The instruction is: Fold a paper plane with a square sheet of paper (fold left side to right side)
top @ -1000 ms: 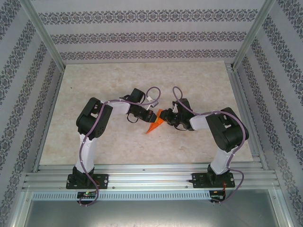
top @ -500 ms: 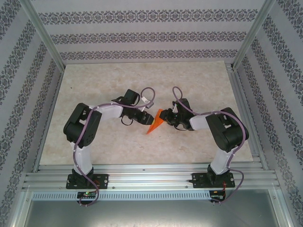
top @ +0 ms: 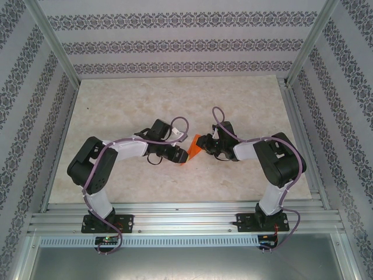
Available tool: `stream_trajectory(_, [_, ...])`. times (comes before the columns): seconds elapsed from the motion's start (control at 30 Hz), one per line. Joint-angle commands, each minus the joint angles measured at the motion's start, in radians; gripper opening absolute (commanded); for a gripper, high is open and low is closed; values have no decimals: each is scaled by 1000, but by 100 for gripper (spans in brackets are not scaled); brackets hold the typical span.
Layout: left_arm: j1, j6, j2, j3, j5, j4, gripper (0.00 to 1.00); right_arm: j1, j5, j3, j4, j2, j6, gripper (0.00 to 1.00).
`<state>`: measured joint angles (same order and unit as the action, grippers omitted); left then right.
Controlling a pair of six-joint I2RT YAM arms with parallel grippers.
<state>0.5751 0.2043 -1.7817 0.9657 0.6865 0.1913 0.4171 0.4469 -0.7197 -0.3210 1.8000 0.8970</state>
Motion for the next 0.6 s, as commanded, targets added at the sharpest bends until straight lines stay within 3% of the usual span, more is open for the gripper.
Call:
stream_trajectory(0.0, [26, 19, -36, 48, -30, -27, 39, 0, -39, 21, 38, 20, -10, 29])
stream_trajectory(0.37, [55, -20, -100, 110, -116, 40, 34, -1, -34, 20, 35, 19, -14, 29])
stream_trajectory(0.57, [54, -27, -116, 109, -147, 57, 25, -3, -34, 19, 37, 15, -16, 29])
